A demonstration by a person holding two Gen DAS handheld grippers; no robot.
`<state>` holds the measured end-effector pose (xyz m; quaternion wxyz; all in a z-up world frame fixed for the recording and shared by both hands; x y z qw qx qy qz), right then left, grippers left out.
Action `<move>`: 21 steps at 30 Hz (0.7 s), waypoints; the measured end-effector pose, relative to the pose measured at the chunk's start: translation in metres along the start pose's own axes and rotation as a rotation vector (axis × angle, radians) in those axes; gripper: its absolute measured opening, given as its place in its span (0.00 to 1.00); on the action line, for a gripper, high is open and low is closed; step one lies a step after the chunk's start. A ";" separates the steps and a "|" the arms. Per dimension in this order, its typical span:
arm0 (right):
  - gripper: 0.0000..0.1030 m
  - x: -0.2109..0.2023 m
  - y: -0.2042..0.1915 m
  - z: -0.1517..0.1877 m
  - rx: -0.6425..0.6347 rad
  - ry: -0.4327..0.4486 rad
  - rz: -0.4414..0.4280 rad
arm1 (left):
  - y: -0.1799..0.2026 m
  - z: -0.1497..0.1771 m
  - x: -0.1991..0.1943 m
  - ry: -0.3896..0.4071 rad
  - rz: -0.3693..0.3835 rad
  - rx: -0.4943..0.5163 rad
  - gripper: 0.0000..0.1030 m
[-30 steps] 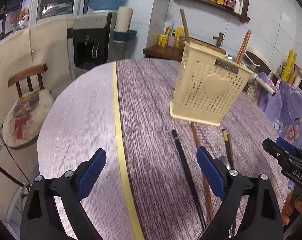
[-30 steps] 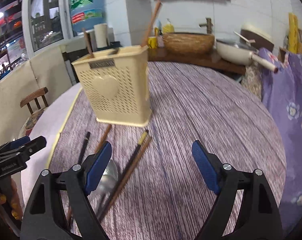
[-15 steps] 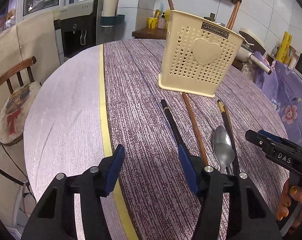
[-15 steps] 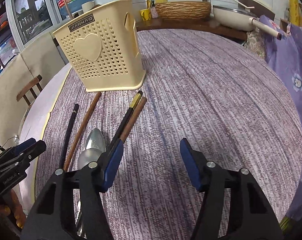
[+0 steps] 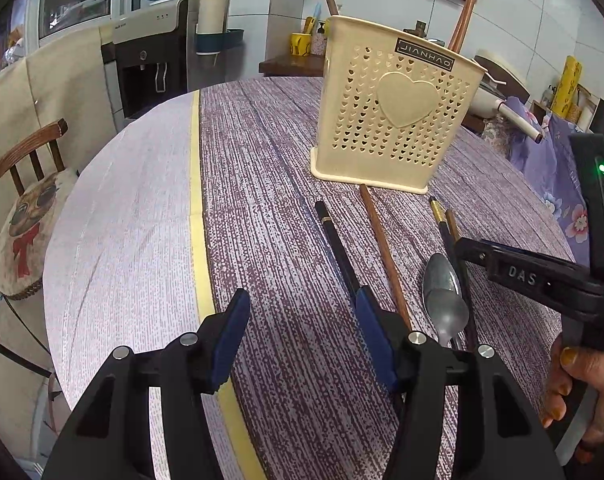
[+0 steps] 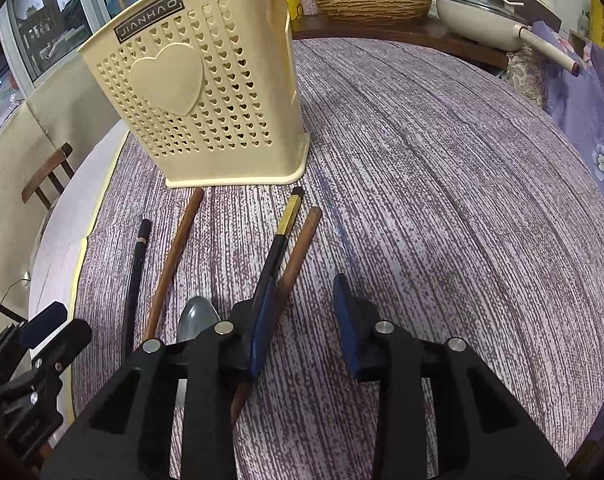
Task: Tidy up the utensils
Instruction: 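Lower the left tool onto a black chopstick while the right tool reaches a wooden chopstick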
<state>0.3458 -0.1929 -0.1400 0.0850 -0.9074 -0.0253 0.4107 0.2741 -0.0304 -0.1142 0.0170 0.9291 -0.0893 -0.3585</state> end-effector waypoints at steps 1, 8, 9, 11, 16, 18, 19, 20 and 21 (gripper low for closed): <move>0.26 0.002 0.000 -0.002 -0.008 0.000 0.009 | 0.000 0.000 0.000 -0.001 0.001 0.002 0.54; 0.15 0.017 0.003 -0.019 -0.004 -0.020 0.024 | 0.004 -0.007 0.010 -0.015 -0.004 0.026 0.52; 0.15 0.018 0.001 -0.020 -0.009 -0.020 0.026 | 0.006 -0.010 0.013 -0.019 0.000 0.028 0.51; 0.15 0.019 -0.002 -0.021 -0.018 -0.017 0.030 | 0.009 -0.016 0.019 -0.029 0.011 0.028 0.49; 0.12 0.018 0.002 -0.021 0.010 -0.020 0.017 | 0.016 -0.026 0.038 -0.059 -0.004 0.049 0.37; 0.12 0.019 0.004 -0.022 0.019 -0.023 0.011 | 0.016 -0.027 0.046 -0.081 -0.004 0.034 0.31; 0.12 0.019 0.004 -0.022 0.023 -0.024 0.011 | 0.017 -0.027 0.049 -0.087 -0.006 0.029 0.30; 0.12 0.019 0.005 -0.022 0.024 -0.024 0.012 | 0.017 -0.027 0.052 -0.095 -0.010 0.029 0.30; 0.12 0.020 0.006 -0.023 0.026 -0.024 0.014 | 0.017 -0.026 0.054 -0.104 -0.012 0.030 0.29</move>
Point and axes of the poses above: each gripper's, at about its wrist camera, not at the fingertips, and x roughly the way its jaws point, y to its right, z to its underside, the point moved 9 cm from there along x, roughly the way its jaws point, and after that the axes turned 5 degrees about y, right-handed, at the moved point
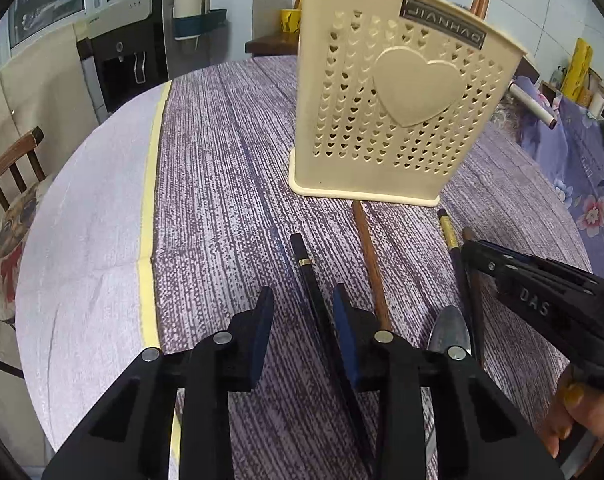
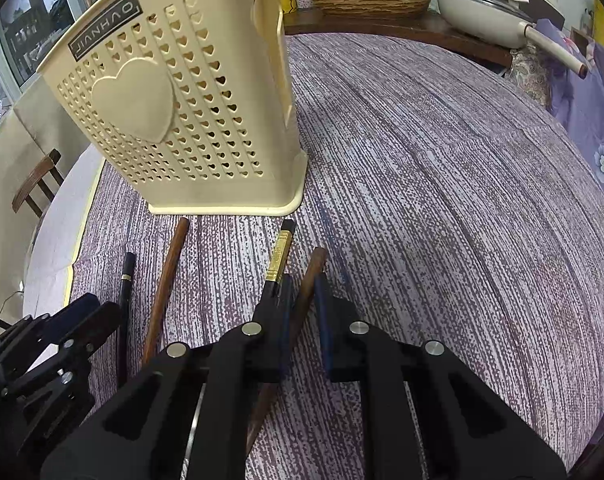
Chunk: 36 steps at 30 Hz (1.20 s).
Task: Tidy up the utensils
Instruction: 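Lower the left tool onto a black chopstick while the right tool reaches a wooden chopstick, then lift the black chopstick with the left tool while the right tool lifts the wooden chopstick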
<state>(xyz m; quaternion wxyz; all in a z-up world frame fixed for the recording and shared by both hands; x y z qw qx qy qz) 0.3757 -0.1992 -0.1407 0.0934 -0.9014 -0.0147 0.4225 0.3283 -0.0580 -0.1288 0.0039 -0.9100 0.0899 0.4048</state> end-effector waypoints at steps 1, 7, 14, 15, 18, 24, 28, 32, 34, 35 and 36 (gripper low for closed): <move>0.12 0.000 0.000 0.000 0.004 0.000 0.000 | 0.001 0.001 0.003 -0.011 0.002 0.000 0.28; 0.12 0.003 0.003 -0.003 0.019 0.001 0.000 | 0.007 0.001 0.006 -0.008 -0.053 0.046 0.21; 0.11 0.005 0.004 -0.007 0.063 0.003 -0.034 | 0.005 -0.003 0.009 -0.014 -0.061 0.052 0.11; 0.11 0.005 0.004 -0.007 0.065 0.001 -0.037 | 0.004 -0.004 0.010 -0.015 -0.060 0.048 0.11; 0.11 0.005 0.005 -0.008 0.070 0.005 -0.043 | 0.004 -0.007 0.012 -0.016 -0.056 0.033 0.10; 0.10 0.003 0.007 -0.009 0.106 0.018 -0.063 | 0.001 -0.010 0.013 -0.016 -0.027 -0.023 0.09; 0.10 -0.005 0.009 -0.011 0.143 0.043 -0.093 | -0.003 -0.016 0.008 0.013 -0.003 -0.066 0.08; 0.10 -0.015 0.017 -0.016 0.199 0.071 -0.137 | -0.006 -0.026 -0.002 0.053 0.036 -0.120 0.08; 0.10 -0.022 0.023 -0.018 0.229 0.087 -0.164 | -0.008 -0.031 -0.009 0.080 0.040 -0.128 0.08; 0.10 -0.028 0.025 -0.020 0.233 0.104 -0.171 | -0.008 -0.033 -0.013 0.092 0.044 -0.132 0.08; 0.10 -0.031 0.027 -0.023 0.234 0.118 -0.174 | -0.007 -0.034 -0.017 0.101 0.047 -0.139 0.08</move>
Point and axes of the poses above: each gripper's, at about its wrist camera, not at the fingertips, and x roughly the way its jaws point, y to its right, z to its underside, the point moved 9 cm from there along x, roughly the way its jaws point, and after that the axes turned 5 degrees about y, right-handed, at the moved point
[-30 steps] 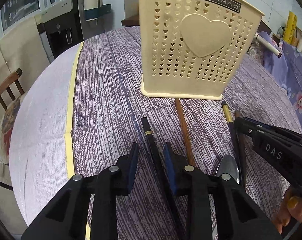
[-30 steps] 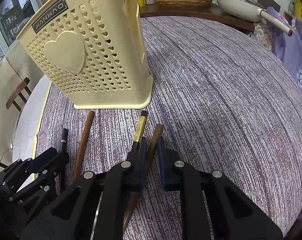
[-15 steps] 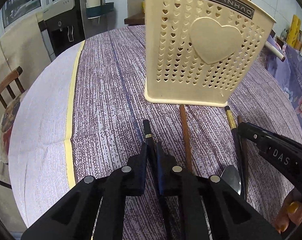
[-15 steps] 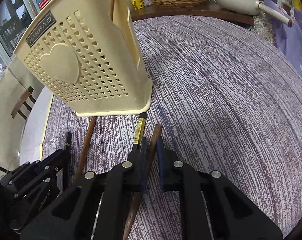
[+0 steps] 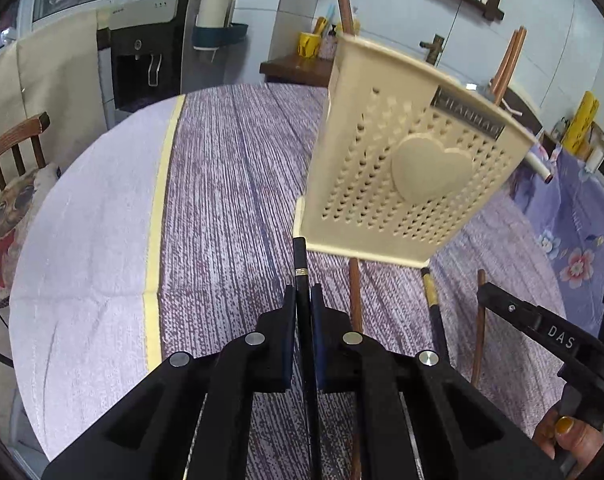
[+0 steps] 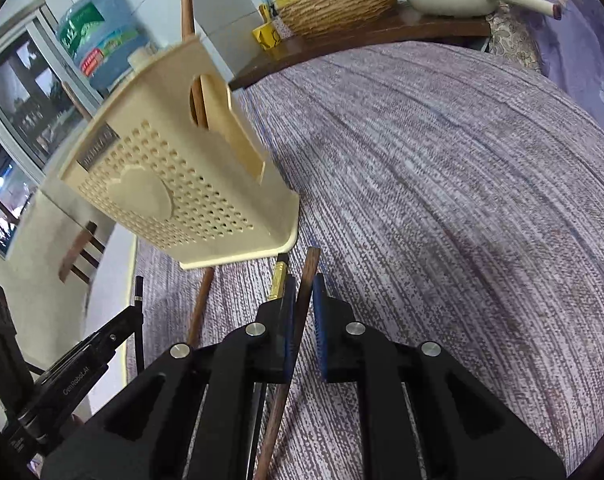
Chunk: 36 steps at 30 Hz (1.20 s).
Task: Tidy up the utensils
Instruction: 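Lift the black chopstick with the left tool while the right tool lifts the wooden chopstick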
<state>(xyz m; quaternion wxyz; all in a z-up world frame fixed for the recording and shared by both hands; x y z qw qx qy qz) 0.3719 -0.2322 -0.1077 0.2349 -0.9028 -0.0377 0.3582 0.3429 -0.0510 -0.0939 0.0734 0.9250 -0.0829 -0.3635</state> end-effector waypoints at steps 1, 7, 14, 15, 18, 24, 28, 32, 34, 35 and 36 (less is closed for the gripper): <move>0.10 -0.006 0.001 -0.004 0.007 0.020 -0.009 | -0.001 -0.003 -0.004 0.012 0.004 -0.012 0.08; 0.09 -0.038 0.001 -0.026 0.010 0.104 -0.050 | -0.004 -0.023 -0.025 0.076 0.028 -0.023 0.08; 0.08 -0.081 -0.016 -0.047 -0.073 0.217 -0.067 | 0.000 -0.045 -0.051 0.153 0.036 0.001 0.08; 0.08 -0.088 -0.021 -0.047 -0.089 0.230 -0.070 | 0.001 -0.046 -0.054 0.160 0.040 0.003 0.08; 0.08 -0.103 -0.029 -0.050 -0.118 0.254 -0.089 | 0.002 -0.053 -0.065 0.194 0.041 0.011 0.08; 0.08 -0.144 -0.050 -0.057 -0.222 0.345 -0.089 | 0.003 -0.064 -0.092 0.261 0.052 0.030 0.08; 0.08 -0.163 -0.055 -0.066 -0.242 0.376 -0.098 | 0.000 -0.071 -0.107 0.301 0.054 0.026 0.08; 0.08 -0.168 -0.061 -0.069 -0.245 0.379 -0.114 | 0.000 -0.075 -0.112 0.320 0.047 0.033 0.08; 0.08 -0.170 -0.062 -0.070 -0.247 0.386 -0.117 | 0.000 -0.076 -0.113 0.325 0.046 0.035 0.08; 0.08 -0.170 -0.063 -0.070 -0.250 0.385 -0.119 | 0.001 -0.077 -0.114 0.327 0.045 0.038 0.08; 0.08 -0.169 -0.063 -0.070 -0.252 0.382 -0.121 | 0.001 -0.077 -0.115 0.329 0.046 0.039 0.08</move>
Point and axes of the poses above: each gripper's, at about its wrist camera, not at the fingertips, and x roughly the way its jaws point, y to its right, z to its underside, the point moved 9 cm from there along x, roughly the way its jaws point, and after that the axes turned 5 degrees about y, right-handed, at the moved point
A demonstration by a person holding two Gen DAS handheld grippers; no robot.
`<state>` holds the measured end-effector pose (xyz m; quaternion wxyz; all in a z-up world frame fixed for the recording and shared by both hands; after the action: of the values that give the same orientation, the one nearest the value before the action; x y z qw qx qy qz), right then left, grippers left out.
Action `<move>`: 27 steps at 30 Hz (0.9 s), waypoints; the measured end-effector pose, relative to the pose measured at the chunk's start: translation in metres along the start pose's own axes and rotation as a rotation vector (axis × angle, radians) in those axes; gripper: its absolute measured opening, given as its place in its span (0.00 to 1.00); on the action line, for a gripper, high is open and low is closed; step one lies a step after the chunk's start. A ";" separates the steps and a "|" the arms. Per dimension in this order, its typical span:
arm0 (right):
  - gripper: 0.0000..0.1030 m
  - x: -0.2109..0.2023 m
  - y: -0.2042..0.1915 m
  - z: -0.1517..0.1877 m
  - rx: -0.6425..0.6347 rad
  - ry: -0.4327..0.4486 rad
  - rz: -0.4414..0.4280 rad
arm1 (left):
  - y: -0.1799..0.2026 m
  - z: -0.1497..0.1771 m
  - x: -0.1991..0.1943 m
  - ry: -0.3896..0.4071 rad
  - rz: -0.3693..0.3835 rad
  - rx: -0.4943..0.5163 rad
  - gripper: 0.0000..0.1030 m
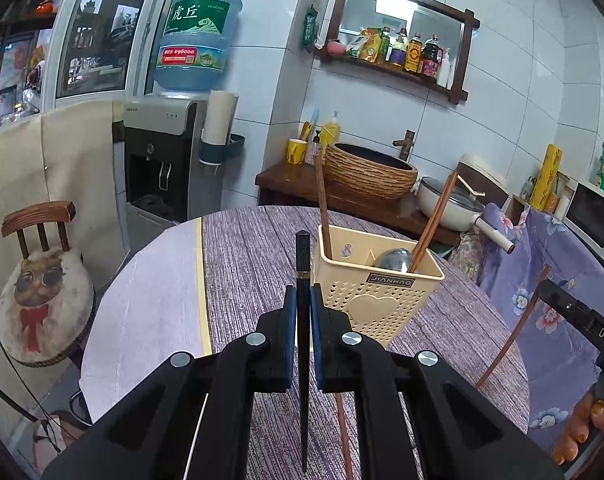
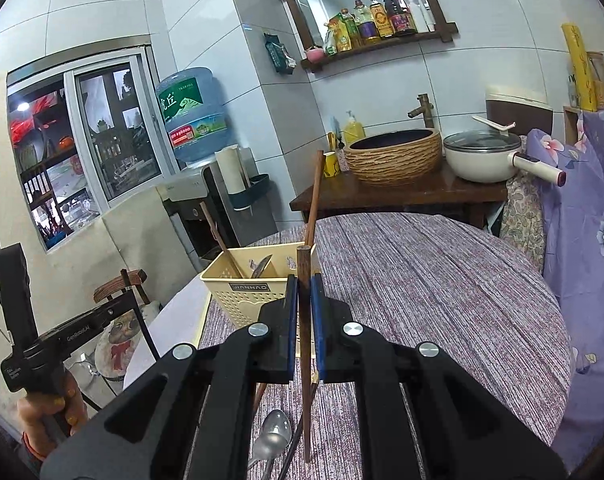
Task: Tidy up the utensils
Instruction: 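Lift the black chopstick with the left tool while the right tool lifts the wooden chopstick, then drop the black chopstick into the holder with the left tool while the right tool drops its wooden chopstick in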
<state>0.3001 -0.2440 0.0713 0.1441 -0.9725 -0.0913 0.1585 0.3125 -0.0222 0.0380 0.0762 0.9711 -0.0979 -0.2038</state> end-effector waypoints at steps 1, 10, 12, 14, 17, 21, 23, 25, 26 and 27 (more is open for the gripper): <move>0.08 0.000 -0.001 0.000 0.000 0.000 -0.002 | 0.000 -0.001 0.000 0.002 0.001 -0.001 0.08; 0.08 0.001 -0.011 -0.019 -0.020 0.010 -0.033 | 0.003 -0.016 -0.007 0.028 0.022 -0.004 0.08; 0.08 0.002 -0.016 -0.025 -0.037 0.014 -0.040 | 0.005 -0.023 -0.008 0.038 0.025 0.003 0.08; 0.08 0.004 -0.022 -0.034 -0.051 0.017 -0.053 | 0.008 -0.030 -0.009 0.049 0.033 0.009 0.08; 0.08 0.007 -0.028 -0.049 -0.055 0.019 -0.068 | 0.014 -0.046 -0.012 0.067 0.051 0.012 0.08; 0.08 0.010 -0.036 -0.077 -0.048 0.018 -0.108 | 0.024 -0.072 -0.017 0.086 0.084 0.022 0.08; 0.08 0.010 -0.042 -0.099 -0.053 0.038 -0.113 | 0.030 -0.092 -0.022 0.106 0.103 0.025 0.08; 0.08 0.010 -0.046 -0.121 -0.061 0.065 -0.109 | 0.035 -0.112 -0.024 0.129 0.109 0.027 0.08; 0.08 0.011 -0.047 -0.130 -0.062 0.076 -0.106 | 0.037 -0.122 -0.024 0.143 0.105 0.028 0.08; 0.08 0.013 -0.049 -0.142 -0.063 0.090 -0.102 | 0.040 -0.131 -0.024 0.156 0.097 0.031 0.08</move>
<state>0.3534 -0.2305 0.2117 0.1253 -0.9768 -0.1392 0.1039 0.3387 -0.0416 0.1735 0.0782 0.9792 -0.1418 -0.1222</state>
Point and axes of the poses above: each gripper's, at about its wrist camera, not at the fingertips, and x roughly the way its jaws point, y to its right, z to its underside, the point moved 9 cm from there along x, roughly the way its jaws point, and after that the axes turned 5 degrees about y, right-handed, at the moved point
